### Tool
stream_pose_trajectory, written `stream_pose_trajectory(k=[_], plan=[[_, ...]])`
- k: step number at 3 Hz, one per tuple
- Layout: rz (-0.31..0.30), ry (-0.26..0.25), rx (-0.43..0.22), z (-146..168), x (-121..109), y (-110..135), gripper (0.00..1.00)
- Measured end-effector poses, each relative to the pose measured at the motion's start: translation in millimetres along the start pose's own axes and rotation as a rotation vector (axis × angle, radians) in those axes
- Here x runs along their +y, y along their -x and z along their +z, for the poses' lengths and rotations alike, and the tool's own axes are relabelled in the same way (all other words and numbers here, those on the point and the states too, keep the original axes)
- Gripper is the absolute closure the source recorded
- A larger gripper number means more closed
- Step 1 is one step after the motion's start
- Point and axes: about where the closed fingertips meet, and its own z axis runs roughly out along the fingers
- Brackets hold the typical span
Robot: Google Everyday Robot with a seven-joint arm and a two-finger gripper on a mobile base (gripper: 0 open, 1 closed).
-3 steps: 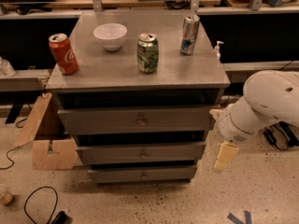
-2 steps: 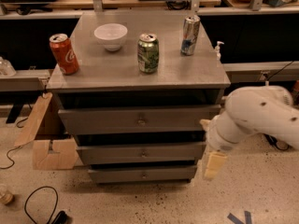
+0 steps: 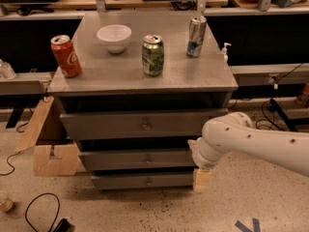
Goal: Open middle drawer
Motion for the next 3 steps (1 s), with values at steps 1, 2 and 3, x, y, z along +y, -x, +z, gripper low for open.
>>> stream_pose_trajectory(k=[1,2,3], plan=[[-0.065,0.030,0.041,70.3,-9.5,-8.0,0.00],[-0.065,0.030,0.041,70.3,-9.5,-8.0,0.00],[-0.064,0.027,0.085,75.9,-15.9,-12.0,0.00]])
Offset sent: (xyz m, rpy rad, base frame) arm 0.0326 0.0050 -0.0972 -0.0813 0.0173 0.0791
